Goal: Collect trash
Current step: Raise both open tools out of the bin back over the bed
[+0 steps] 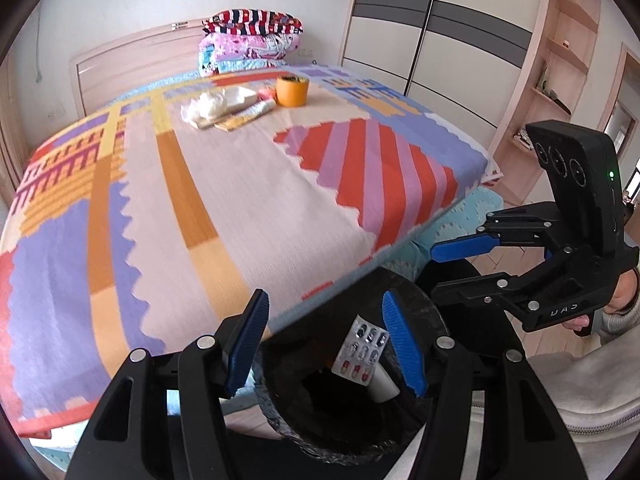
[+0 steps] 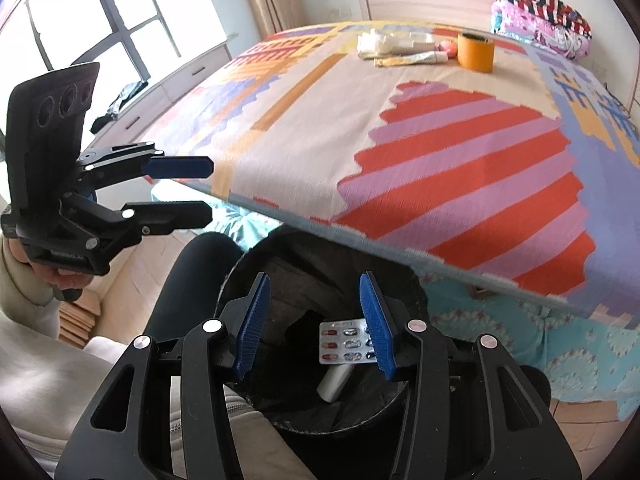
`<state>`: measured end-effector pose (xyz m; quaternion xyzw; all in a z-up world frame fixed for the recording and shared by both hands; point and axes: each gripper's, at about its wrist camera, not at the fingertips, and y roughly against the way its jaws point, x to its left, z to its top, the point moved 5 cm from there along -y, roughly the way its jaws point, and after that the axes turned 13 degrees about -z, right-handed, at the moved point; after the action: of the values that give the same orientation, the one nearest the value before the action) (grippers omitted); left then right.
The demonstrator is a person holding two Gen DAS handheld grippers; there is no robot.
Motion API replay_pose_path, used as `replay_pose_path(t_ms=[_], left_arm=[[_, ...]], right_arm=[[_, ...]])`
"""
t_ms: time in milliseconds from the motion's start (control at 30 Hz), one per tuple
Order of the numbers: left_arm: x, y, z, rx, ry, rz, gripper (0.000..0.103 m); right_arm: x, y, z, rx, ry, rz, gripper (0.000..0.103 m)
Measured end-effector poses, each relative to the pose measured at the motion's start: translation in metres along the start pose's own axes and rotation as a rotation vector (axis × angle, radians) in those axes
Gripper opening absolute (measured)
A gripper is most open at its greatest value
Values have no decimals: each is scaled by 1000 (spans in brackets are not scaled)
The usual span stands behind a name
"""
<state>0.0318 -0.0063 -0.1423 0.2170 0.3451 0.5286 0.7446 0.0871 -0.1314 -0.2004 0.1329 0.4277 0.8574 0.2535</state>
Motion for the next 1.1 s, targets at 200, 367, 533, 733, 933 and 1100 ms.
replay_pose_path(t_ms=[200,367,533,733,933,1100], left_arm=[[6,9,18,-29,-16,21,57],[9,14,34,-50,-33,35,57],[18,18,55,-80,-44,49,57],[34,17,78,-98,-42,63,57],[52,14,100,-115,-33,81,57],[69,8,118,-121,-29,90,57]], right_arm=[[-5,7,11,-32,6,-16,46],[-11,14,22,-63,10,-34,46],[-18,19,40,-102,25,-60,46],[-29,19,65,-141,37,-91,46],[-44,11,89,-165,33,-117,47],[-56,5,105,-175,24,-131,47]])
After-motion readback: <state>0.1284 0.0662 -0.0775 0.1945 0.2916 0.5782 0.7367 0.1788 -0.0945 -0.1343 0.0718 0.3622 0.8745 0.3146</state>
